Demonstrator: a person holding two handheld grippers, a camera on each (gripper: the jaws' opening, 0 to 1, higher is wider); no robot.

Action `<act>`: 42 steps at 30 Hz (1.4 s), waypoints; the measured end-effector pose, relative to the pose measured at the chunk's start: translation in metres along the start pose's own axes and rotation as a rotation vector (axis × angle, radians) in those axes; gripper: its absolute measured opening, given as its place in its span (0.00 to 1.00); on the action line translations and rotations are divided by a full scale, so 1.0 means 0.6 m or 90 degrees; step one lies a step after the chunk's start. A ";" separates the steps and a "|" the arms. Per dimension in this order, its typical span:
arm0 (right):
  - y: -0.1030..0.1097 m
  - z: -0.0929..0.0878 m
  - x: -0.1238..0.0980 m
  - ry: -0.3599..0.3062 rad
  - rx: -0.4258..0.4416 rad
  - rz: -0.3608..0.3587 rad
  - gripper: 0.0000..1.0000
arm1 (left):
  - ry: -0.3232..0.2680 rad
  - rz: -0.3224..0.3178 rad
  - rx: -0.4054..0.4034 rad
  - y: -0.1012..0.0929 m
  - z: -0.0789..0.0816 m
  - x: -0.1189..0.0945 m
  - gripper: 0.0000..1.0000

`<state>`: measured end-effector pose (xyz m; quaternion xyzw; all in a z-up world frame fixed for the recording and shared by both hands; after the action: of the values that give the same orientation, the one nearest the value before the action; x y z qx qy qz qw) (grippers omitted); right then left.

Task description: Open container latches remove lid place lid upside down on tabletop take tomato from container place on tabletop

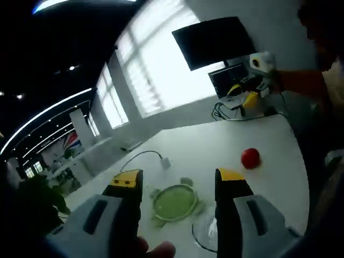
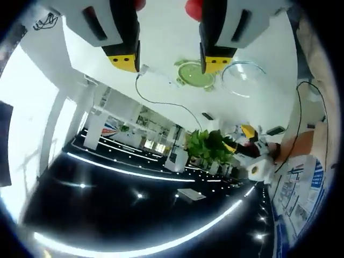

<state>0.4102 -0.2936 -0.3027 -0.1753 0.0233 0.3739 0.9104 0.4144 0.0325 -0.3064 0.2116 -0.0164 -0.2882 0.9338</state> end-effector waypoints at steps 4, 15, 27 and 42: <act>-0.018 -0.014 -0.027 -0.035 0.031 -0.068 0.38 | -0.025 0.051 -0.044 0.025 -0.009 -0.049 0.46; -0.055 -0.059 -0.118 -0.118 0.117 -0.254 0.37 | -0.066 0.276 -0.136 0.094 -0.102 -0.164 0.46; -0.034 -0.161 -0.164 -0.102 0.189 -0.303 0.36 | -0.055 0.407 -0.218 0.140 -0.214 -0.262 0.46; -0.022 -0.204 -0.166 -0.086 0.226 -0.312 0.36 | -0.034 0.429 -0.249 0.141 -0.259 -0.275 0.47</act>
<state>0.3582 -0.4104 -0.3963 0.0117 -0.0155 0.1439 0.9894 0.3453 0.2454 -0.3986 0.0048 -0.0538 0.0316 0.9980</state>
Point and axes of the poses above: the point that each gripper's makers call its tool centre point, and the gripper's own axes: x roughly forward along the fingers, y roughly to its left, z roughly out of its top, the point moved 3 cm from there along -x, roughly backward along the fingers, and after that the axes turned 7 degrees about z, right-handed, at the moved point
